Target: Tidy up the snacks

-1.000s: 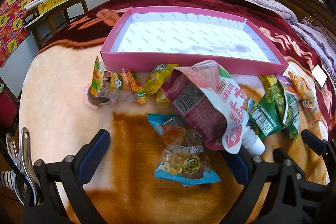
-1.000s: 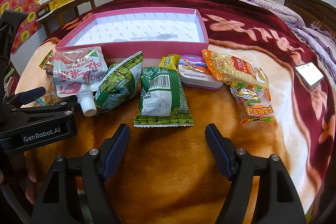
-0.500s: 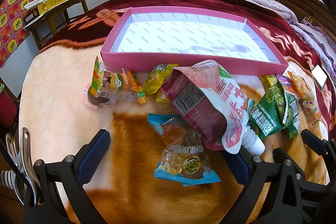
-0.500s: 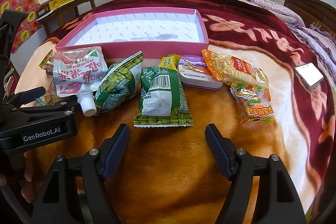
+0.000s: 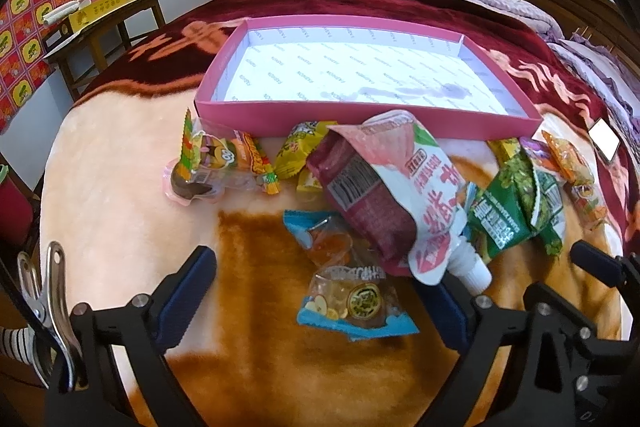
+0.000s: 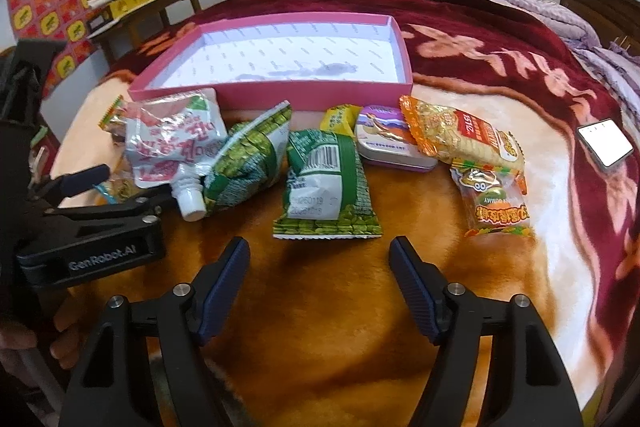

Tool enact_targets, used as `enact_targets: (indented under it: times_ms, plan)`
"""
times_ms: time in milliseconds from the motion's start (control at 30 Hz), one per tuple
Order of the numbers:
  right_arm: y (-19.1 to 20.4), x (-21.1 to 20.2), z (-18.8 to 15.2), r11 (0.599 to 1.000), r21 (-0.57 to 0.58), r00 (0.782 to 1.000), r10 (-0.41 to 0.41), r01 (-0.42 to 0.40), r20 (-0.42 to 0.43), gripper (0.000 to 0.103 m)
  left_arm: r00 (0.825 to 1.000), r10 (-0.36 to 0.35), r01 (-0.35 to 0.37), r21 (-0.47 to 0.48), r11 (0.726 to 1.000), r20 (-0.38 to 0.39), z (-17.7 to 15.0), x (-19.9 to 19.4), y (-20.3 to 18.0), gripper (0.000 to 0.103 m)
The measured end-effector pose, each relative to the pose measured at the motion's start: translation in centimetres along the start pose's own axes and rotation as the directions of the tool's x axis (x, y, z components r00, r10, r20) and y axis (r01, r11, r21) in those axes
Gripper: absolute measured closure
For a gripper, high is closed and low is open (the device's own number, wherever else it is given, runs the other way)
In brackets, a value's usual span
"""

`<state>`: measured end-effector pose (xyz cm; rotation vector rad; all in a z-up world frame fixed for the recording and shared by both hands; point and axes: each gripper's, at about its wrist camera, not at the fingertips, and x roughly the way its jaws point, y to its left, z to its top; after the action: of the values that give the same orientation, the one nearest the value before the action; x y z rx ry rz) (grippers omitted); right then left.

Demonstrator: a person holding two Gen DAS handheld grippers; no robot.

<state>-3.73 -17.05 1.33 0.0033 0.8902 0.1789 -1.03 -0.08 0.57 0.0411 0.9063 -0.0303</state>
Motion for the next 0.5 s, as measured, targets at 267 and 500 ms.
enact_targets:
  times_ms: [267, 500]
  plan:
    - [-0.2, -1.4, 0.5, 0.998, -0.008, 0.997, 0.055, -0.055, 0.044, 0.03, 0.999, -0.038, 0.037, 0.028, 0.999, 0.031, 0.1, -1.9, 0.3, 0.011]
    - [-1.1, -2.1, 0.8, 0.997, 0.004, 0.995, 0.071, -0.072, 0.07, 0.03, 0.995, -0.084, 0.082, 0.038, 0.996, 0.049, 0.2, -3.8, 1.2, 0.012]
